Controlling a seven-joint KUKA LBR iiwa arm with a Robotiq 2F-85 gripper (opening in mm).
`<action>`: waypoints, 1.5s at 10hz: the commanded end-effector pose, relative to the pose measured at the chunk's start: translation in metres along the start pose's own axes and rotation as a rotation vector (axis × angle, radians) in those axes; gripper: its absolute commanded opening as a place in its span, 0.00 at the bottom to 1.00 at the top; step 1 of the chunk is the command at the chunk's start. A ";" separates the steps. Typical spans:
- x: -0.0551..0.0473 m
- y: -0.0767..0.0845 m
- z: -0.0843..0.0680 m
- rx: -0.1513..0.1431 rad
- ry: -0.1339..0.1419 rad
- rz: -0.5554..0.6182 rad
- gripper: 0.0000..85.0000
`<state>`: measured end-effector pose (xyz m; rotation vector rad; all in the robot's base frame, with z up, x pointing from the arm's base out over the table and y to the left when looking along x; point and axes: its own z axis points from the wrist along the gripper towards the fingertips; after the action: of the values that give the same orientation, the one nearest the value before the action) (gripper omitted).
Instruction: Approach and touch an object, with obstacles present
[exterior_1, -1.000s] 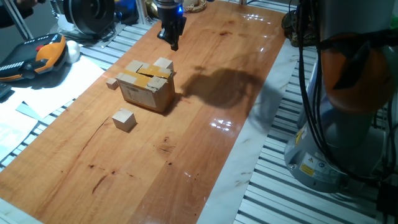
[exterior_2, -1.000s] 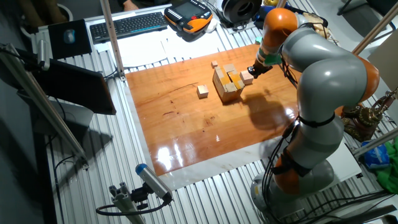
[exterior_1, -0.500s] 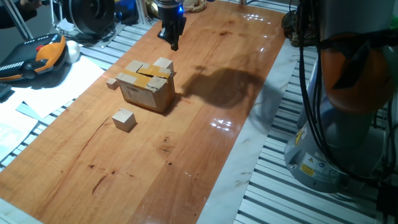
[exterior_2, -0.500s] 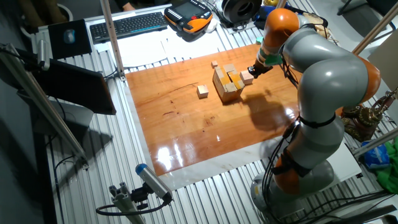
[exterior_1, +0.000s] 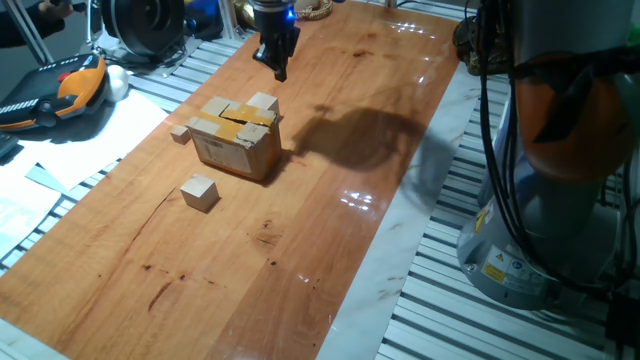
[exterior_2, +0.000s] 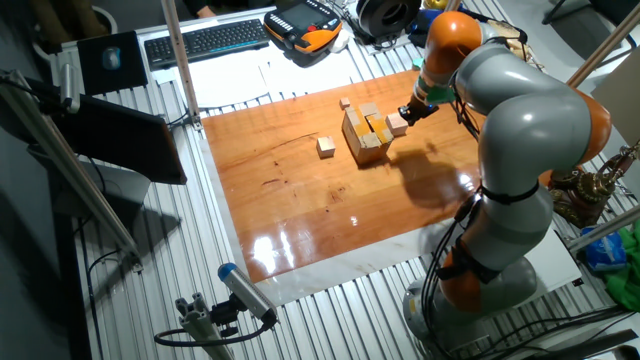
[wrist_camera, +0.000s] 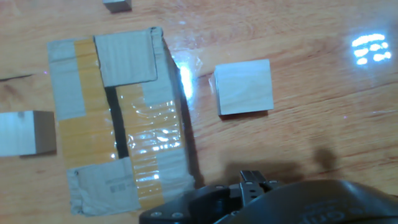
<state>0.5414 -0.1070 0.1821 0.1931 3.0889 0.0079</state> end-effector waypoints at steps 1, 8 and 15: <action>0.000 0.000 0.000 -0.004 -0.010 0.001 0.00; -0.035 -0.015 0.020 0.002 -0.037 -0.012 0.00; -0.070 -0.017 0.042 -0.007 -0.045 -0.042 0.00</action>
<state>0.6117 -0.1324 0.1428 0.1230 3.0469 0.0135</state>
